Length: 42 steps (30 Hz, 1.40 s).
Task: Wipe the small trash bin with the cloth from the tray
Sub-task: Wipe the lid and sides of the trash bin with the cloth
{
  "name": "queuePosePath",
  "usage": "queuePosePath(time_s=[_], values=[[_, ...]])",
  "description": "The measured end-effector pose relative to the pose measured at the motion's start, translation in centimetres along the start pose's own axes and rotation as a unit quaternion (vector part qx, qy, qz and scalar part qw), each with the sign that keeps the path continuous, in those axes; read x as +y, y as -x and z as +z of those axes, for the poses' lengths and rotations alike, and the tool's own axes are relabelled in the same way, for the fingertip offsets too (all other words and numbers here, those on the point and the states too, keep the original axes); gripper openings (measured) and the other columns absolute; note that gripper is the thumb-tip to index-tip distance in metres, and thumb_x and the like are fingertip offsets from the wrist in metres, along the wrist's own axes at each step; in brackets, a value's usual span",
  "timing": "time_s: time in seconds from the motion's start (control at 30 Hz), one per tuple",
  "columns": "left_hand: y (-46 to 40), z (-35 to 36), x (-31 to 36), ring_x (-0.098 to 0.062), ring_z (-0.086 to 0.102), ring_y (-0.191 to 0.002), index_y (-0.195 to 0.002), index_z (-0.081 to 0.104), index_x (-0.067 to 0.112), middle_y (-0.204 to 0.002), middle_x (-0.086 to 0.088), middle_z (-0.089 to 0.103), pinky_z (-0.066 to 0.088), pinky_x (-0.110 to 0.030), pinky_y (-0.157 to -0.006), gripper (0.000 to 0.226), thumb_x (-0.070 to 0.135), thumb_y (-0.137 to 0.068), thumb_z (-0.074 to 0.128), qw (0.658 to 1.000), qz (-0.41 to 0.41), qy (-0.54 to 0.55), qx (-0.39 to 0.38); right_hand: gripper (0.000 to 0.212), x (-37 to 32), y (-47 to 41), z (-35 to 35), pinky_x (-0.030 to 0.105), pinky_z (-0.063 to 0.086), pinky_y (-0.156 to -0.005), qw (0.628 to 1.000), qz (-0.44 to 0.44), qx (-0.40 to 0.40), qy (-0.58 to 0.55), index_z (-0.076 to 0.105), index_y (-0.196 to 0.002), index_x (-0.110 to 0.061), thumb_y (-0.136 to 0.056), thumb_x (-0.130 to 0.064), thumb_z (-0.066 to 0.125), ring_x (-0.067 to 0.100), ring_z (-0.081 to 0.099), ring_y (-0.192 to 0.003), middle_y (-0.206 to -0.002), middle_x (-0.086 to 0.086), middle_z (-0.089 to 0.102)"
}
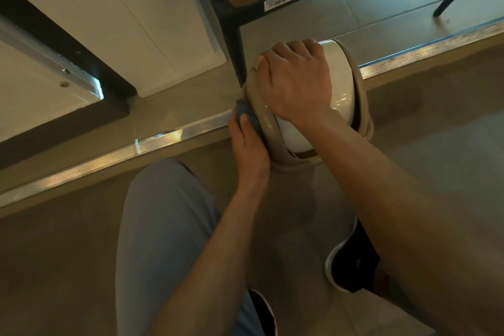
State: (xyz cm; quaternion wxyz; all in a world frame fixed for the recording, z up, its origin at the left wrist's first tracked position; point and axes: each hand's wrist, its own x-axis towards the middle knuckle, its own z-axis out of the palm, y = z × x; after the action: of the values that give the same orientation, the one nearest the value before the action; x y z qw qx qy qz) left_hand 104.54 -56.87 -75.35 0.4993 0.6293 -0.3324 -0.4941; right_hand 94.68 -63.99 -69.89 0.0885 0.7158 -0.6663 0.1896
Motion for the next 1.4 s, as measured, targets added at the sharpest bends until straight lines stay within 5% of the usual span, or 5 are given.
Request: queuePosePath(time_s=[0.5,0.6,0.8,1.17,1.4], values=[[-6.6,0.2,2.0,-0.021,0.059,-0.12,-0.143,0.049,0.013,-0.13,-0.007,0.062,0.046,-0.041,-0.108,0.041,0.031,-0.109,0.035,0.996,-0.034,-0.079,-0.039,0.048,0.2,-0.1,0.3,0.043,0.04,-0.105,1.0,-0.008,0.02,-0.016,0.075,-0.1,-0.017,-0.103,-0.033,0.03,0.025,0.067,-0.103,-0.106,0.005,0.075],[-6.1,0.5,2.2,-0.012,0.062,-0.104,-0.14,0.05,0.011,-0.115,-0.002,0.064,0.049,-0.031,-0.093,0.039,0.03,-0.111,0.033,0.997,-0.036,-0.063,-0.031,0.048,0.0,-0.2,0.3,0.043,0.04,-0.106,1.0,0.0,0.016,-0.017,0.075,-0.099,-0.017,-0.103,-0.033,0.029,0.024,0.067,-0.103,-0.106,0.005,0.075],[4.4,-0.4,-1.9,-0.007,0.051,-0.133,-0.15,0.04,0.023,-0.142,0.006,0.056,0.038,-0.034,-0.117,0.04,0.026,-0.111,0.036,1.0,0.004,0.013,-0.01,0.043,0.1,0.1,0.2,0.043,0.04,-0.103,0.999,-0.002,0.036,-0.024,0.075,-0.097,-0.017,-0.103,-0.032,0.035,0.024,0.067,-0.101,-0.103,0.004,0.075],[-4.8,0.7,3.1,-0.012,0.059,-0.114,-0.149,0.035,0.017,-0.131,-0.003,0.057,0.049,-0.031,-0.102,0.042,0.031,-0.109,0.037,0.998,-0.034,-0.053,-0.028,0.045,-0.2,-0.1,0.3,0.043,0.042,-0.102,0.999,0.005,0.038,-0.019,0.074,-0.095,-0.017,-0.103,-0.032,0.033,0.024,0.067,-0.098,-0.1,0.005,0.075],[-10.4,0.5,5.5,-0.018,0.071,-0.102,-0.117,0.072,0.019,-0.11,-0.001,0.075,0.055,-0.042,-0.098,0.048,0.055,-0.09,0.056,0.971,-0.106,-0.165,-0.139,0.042,-0.3,-0.2,0.6,0.045,0.04,-0.104,0.999,0.009,0.039,-0.023,0.074,-0.095,-0.017,-0.102,-0.034,0.036,0.025,0.066,-0.101,-0.1,0.005,0.074]])
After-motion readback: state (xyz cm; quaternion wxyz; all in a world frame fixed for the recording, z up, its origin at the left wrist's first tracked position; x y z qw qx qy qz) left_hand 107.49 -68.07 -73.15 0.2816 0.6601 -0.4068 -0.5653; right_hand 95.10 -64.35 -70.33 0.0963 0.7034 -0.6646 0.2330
